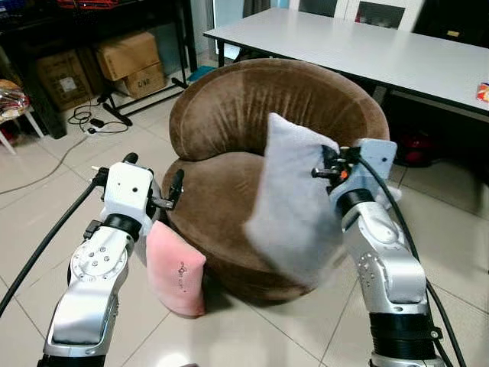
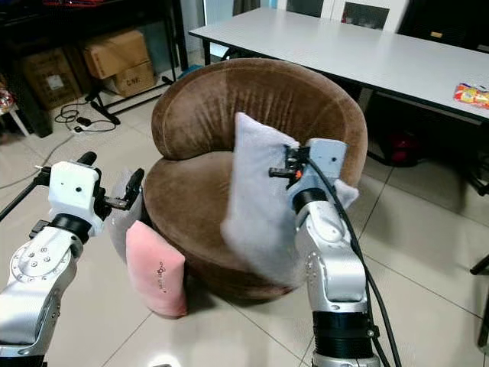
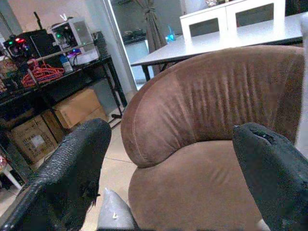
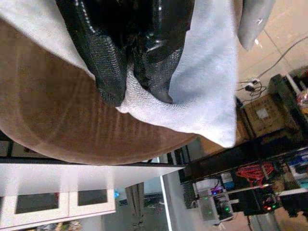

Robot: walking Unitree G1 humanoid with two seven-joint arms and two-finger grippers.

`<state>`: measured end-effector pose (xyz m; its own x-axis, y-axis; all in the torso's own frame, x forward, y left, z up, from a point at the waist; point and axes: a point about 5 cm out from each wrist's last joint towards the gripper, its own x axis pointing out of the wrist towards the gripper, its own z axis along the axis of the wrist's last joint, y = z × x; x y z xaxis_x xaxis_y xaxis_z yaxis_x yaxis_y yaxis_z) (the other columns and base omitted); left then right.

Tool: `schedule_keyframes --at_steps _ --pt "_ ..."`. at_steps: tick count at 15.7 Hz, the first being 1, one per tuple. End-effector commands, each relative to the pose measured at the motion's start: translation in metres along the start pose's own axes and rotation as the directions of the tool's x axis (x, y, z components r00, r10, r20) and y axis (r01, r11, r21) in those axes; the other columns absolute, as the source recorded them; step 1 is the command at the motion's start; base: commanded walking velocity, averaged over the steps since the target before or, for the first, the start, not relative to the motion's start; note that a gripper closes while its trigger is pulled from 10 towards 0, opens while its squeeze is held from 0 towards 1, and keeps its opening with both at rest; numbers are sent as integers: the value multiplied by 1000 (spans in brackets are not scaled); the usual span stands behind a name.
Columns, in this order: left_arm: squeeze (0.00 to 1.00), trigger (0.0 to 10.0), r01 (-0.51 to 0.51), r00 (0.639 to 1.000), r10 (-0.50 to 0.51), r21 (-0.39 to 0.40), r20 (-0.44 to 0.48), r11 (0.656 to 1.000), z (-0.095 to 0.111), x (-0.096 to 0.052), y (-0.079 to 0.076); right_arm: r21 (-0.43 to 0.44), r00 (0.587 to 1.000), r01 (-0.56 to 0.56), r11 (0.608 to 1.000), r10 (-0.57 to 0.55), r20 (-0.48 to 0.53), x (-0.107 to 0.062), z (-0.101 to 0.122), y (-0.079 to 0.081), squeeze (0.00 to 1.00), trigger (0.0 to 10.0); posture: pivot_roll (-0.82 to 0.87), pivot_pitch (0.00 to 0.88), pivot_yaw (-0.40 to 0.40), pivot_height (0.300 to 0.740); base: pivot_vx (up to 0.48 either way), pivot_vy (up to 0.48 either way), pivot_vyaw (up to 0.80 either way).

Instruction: Move the pillow to the sofa from floor

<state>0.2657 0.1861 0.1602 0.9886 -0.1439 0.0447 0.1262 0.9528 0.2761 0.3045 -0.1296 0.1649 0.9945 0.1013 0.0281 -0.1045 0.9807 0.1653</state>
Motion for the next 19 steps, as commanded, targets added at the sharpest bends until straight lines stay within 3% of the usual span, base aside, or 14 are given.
schedule_keyframes --at_steps 1,17,19 --pt "0 10000 1 1000 -1 -1 15 1000 3 1 3 -15 999 -29 999 29 37 2 9 4 0 10000 -47 0 13 740 277 0 0" --pt "0 10000 29 999 -28 -7 29 1000 4 3 0 -13 998 -34 999 34 58 2 9 3 0 10000 -59 0 23 740 286 0 0" --pt "0 10000 31 999 -31 -6 31 999 4 3 0 -10 999 -30 999 31 44 2 7 3 0 10000 -60 0 25 740 300 0 -653"
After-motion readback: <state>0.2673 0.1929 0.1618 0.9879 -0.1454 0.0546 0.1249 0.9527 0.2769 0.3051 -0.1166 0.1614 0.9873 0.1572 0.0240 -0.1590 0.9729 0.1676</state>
